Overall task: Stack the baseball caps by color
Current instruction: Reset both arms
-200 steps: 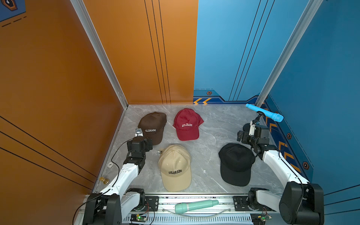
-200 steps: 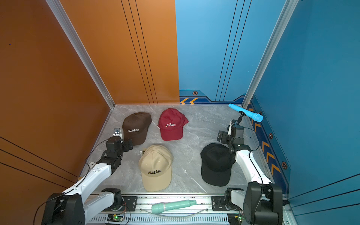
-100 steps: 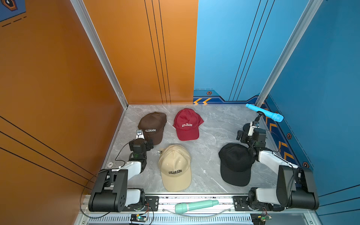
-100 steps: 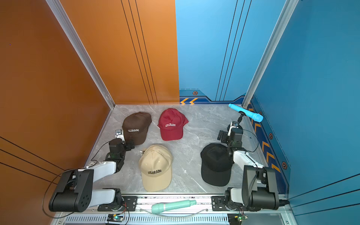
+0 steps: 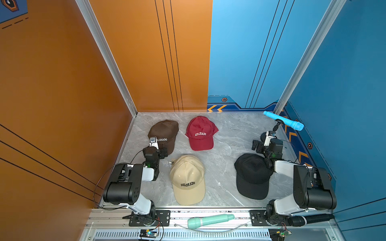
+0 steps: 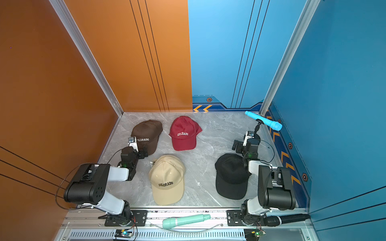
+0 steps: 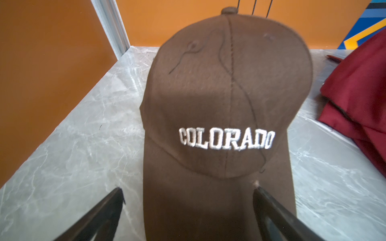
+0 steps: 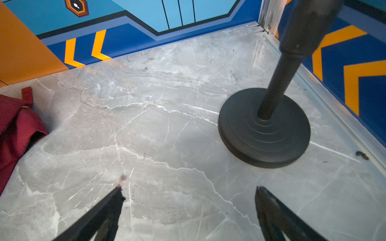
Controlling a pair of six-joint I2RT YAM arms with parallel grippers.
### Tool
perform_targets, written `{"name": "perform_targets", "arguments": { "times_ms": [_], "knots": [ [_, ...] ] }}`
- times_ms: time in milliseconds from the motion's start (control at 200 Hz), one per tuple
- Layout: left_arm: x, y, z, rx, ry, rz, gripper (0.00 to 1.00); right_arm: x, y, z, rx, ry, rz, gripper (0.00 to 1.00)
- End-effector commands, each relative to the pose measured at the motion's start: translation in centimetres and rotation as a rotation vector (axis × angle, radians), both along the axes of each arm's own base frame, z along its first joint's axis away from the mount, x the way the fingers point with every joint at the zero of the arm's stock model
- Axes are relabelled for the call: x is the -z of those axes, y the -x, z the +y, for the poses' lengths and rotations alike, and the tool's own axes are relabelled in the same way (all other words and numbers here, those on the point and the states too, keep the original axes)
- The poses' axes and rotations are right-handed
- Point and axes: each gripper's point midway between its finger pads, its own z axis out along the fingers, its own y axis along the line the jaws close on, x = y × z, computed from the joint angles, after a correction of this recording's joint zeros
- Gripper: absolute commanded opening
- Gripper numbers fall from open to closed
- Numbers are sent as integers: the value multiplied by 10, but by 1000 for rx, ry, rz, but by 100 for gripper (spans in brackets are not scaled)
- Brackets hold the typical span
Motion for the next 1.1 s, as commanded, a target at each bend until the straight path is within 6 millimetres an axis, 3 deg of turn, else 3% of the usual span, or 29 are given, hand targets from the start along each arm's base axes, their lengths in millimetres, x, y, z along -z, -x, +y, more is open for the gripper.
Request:
{"name": "perform_targets", "arguments": {
  "times_ms": [0,155,205,1091],
  "knots": [
    [-7,-7,-8,39,-8,-20,98,0,2,16,-45,84,-38,100],
    [-7,-7,-8,39,-16,-18,98,1,13,10,35,136,-150,100],
    [-7,-7,-8,39,-17,-19,98,5,14,10,36,151,-86,100],
    [-9,-7,-9,35,-25,-22,98,4,14,13,40,179,-99,100]
  ]
}}
